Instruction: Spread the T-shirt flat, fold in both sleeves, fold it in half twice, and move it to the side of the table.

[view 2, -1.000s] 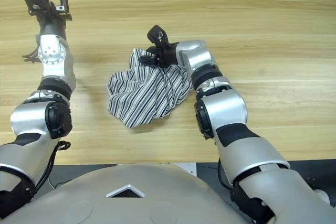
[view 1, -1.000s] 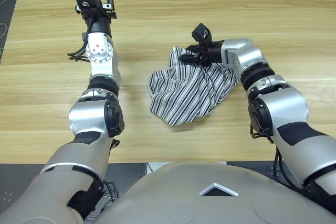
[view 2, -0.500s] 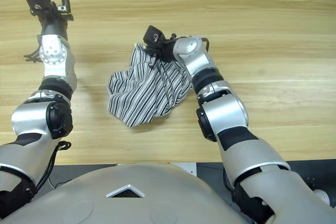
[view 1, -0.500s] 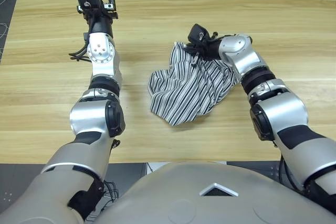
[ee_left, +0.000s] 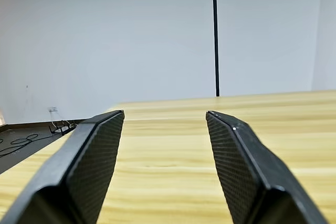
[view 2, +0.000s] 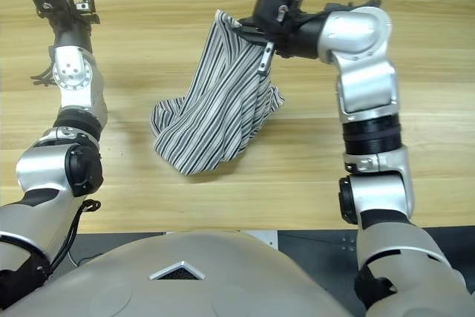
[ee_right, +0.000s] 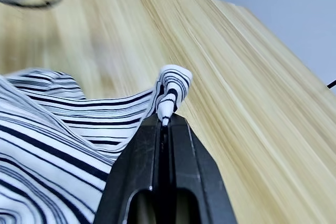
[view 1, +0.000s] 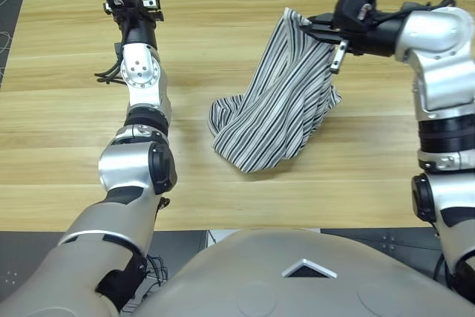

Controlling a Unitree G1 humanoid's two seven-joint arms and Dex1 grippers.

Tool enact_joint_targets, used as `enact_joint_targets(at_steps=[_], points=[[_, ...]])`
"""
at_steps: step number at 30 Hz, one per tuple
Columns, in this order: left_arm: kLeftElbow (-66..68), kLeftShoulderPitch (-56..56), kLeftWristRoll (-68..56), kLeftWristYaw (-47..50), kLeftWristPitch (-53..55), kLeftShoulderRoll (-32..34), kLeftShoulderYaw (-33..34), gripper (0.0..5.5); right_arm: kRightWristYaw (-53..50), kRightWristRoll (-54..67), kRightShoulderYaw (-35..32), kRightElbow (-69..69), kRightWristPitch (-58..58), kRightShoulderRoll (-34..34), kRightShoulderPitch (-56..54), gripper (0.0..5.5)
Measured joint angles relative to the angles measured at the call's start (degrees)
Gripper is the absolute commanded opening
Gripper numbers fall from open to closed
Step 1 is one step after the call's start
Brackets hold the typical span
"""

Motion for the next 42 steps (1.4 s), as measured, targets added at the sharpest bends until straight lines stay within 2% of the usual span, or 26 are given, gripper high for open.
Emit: enact_joint_targets(at_steps=[3, 6, 8, 10, 11, 13, 15, 19, 21, 24, 27, 29, 31, 33, 37, 39, 42], points=[[-1.2, 0.3, -0.8, -0.2, -0.5, 0.0, 0.5, 2.91, 5.2, 12.5, -7.9, -7.4, 11.1, -5.8, 0.4, 0.11], [-2.8, 0.6, -3.8, -3.0, -0.6, -0.2, 1.6, 2.91, 17.4, 27.7, -17.4, -8.5, 19.1, -14.4, 3.3, 0.11], [-4.3, 0.7, -6.2, -9.1, 0.0, -0.4, 1.7, 2.91, 25.1, 34.4, -17.7, -6.2, 18.0, -21.9, 9.9, 0.11], [-5.7, 0.6, -5.4, -17.0, 1.5, -0.2, -1.6, 2.91, 28.4, 33.8, -12.1, -1.5, 14.8, -27.3, 14.9, 0.11], [-6.3, 0.5, -1.3, -20.6, 1.8, -0.1, -6.1, 2.91, 28.8, 29.8, -7.2, 2.0, 12.1, -28.8, 15.2, 0.11], [-6.9, 0.4, 7.2, -23.8, 1.8, -0.2, -14.5, 2.91, 28.9, 24.0, -0.2, 7.3, 7.9, -29.0, 14.4, 0.11], [-7.0, 0.3, 19.9, -25.3, 1.8, 0.5, -25.7, 2.91, 29.0, 17.5, 6.2, 13.8, 2.6, -28.2, 11.7, 0.11], [-10.0, -1.4, 37.3, -30.4, -1.1, 1.5, -43.7, 2.91, 28.9, 6.6, 13.2, 23.9, -7.2, -24.5, 5.5, 0.11], [-13.2, -3.6, 38.7, -37.6, -1.9, 1.5, -47.7, 2.91, 28.7, 2.1, 15.7, 27.4, -11.1, -23.2, 3.5, 0.11], [-15.7, -5.0, 37.7, -44.7, -0.9, 3.2, -49.6, 2.91, 28.6, -3.3, 17.9, 31.9, -16.3, -22.6, 2.0, 0.11], [-17.2, -6.2, 39.1, -46.9, 3.1, 10.2, -50.9, 2.91, 28.1, -7.6, 18.7, 36.4, -19.9, -22.2, -1.3, 0.11], [-20.0, -4.8, 39.5, -49.6, 6.6, 17.6, -50.9, 2.91, 24.6, -11.9, 19.4, 41.9, -23.4, -22.0, -5.0, 0.11], [-23.4, -3.0, 39.5, -51.2, 8.9, 22.3, -50.9, 2.91, 19.0, -16.5, 20.6, 47.1, -27.1, -21.2, -8.1, 0.11], [-29.0, 0.7, 39.6, -52.9, 12.5, 29.3, -50.6, 2.91, 7.8, -22.8, 22.4, 54.8, -32.1, -19.2, -12.8, 0.11], [-35.4, 7.0, 39.5, -53.0, 17.1, 39.0, -49.5, 2.91, -12.0, -27.4, 22.6, 64.2, -39.0, -12.9, -18.8, 0.11], [-39.3, 10.0, 39.5, -53.0, 19.1, 42.2, -48.7, 2.91, -24.4, -31.8, 24.1, 66.7, -42.6, -9.6, -21.0, 0.11], [-44.0, 11.8, 39.5, -53.1, 21.4, 43.8, -47.8, 2.91, -42.9, -42.5, 31.5, 69.3, -43.5, -6.2, -23.9, 0.11]])
